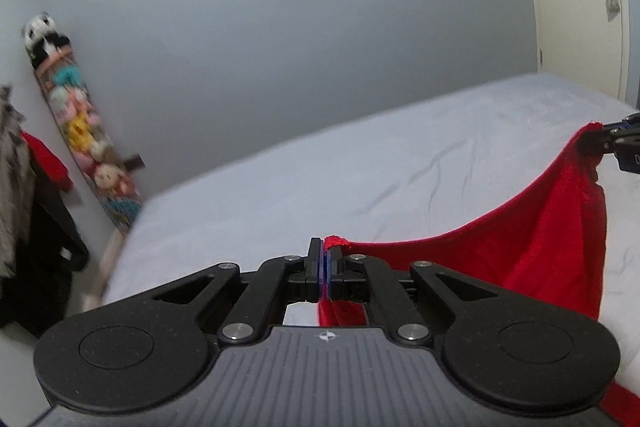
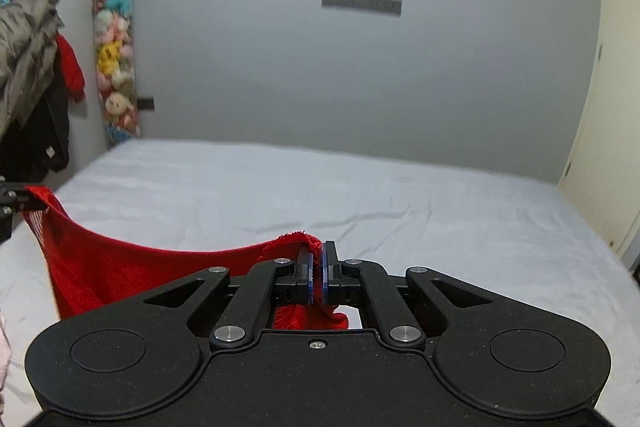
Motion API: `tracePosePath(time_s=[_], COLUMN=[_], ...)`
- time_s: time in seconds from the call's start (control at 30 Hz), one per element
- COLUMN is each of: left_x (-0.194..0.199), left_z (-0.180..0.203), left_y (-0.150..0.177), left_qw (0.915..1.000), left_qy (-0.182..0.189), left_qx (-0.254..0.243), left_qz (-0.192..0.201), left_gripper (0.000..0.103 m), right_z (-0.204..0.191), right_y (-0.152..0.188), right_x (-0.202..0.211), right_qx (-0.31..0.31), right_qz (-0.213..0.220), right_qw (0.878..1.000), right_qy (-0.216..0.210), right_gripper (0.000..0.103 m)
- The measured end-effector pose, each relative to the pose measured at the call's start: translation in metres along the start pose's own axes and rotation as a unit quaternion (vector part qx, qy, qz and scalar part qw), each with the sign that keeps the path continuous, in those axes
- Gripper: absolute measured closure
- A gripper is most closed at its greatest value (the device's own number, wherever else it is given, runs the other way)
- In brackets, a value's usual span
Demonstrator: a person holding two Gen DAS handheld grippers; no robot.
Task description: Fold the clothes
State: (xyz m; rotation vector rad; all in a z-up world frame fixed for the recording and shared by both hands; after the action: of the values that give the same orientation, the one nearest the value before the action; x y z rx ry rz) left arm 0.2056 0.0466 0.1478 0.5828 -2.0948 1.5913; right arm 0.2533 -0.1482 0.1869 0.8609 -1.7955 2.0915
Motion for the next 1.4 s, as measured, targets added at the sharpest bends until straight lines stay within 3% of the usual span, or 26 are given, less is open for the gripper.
tracePosePath(time_s=[0.13,0.2,0.27,0.33,0.47,0.63,0.83,0.97,1.13,1.33,1.4], left_x=[-0.038,-0.05,-0.057,-0.06,-0.062,-0.046,-0.009,0.005,0.032,0.042,0.042], left_z=[0.0,-0.001,-0.003,-0.003,-0.009,-0.019,-0.036,-0.041,-0.039,-0.036,-0.035], left_y=[0.027,0.038,0.048,0.057,0.075,0.104,0.149,0.178,0.225,0.249,0.252], left_qw=[0.999,0.9982,0.9968,0.9961,0.9944,0.9908,0.9843,0.9766,0.9605,0.9495,0.9493], left_qy=[0.016,0.025,0.033,0.036,0.04,0.049,0.053,0.066,0.083,0.09,0.087], left_qx=[0.01,0.01,0.013,0.006,-0.002,0.006,-0.002,0.02,0.045,0.051,0.051], left_qz=[-0.04,-0.054,-0.071,-0.08,-0.098,-0.126,-0.168,-0.204,-0.262,-0.296,-0.298], left_gripper=[0.098,0.09,0.069,0.058,0.057,0.057,0.057,0.057,0.058,0.057,0.057], right_z=[0.001,0.001,0.001,0.001,0.0,0.0,0.012,0.022,0.04,0.054,0.057], right_y=[0.025,0.035,0.045,0.051,0.061,0.074,0.121,0.156,0.206,0.247,0.262], right_x=[-0.044,-0.064,-0.077,-0.086,-0.096,-0.108,-0.08,-0.06,-0.04,-0.027,-0.026], right_qx=[-0.007,-0.011,-0.013,-0.013,-0.012,-0.015,0.007,-0.003,-0.039,-0.067,-0.08], right_qz=[-0.038,-0.054,-0.063,-0.07,-0.088,-0.123,-0.187,-0.238,-0.315,-0.36,-0.375], right_qw=[0.999,0.998,0.997,0.997,0.995,0.99,0.979,0.967,0.944,0.926,0.919], right_qy=[-0.016,-0.027,-0.035,-0.042,-0.053,-0.063,-0.075,-0.089,-0.09,-0.092,-0.092], right_gripper=[0.099,0.098,0.091,0.08,0.064,0.064,0.064,0.064,0.065,0.065,0.065])
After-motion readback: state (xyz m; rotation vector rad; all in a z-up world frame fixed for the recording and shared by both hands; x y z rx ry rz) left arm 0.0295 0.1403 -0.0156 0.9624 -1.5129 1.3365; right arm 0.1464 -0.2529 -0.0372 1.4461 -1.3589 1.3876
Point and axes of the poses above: each gripper's, at about its wrist camera, not at the fingertips, and x roughly against the way its jaws point, z to its right, y to its underside, the point moved 5 cm from there along -x, roughly the way its jaws point, and after that the axes turned 1 degree about z, right-handed, at the moved point
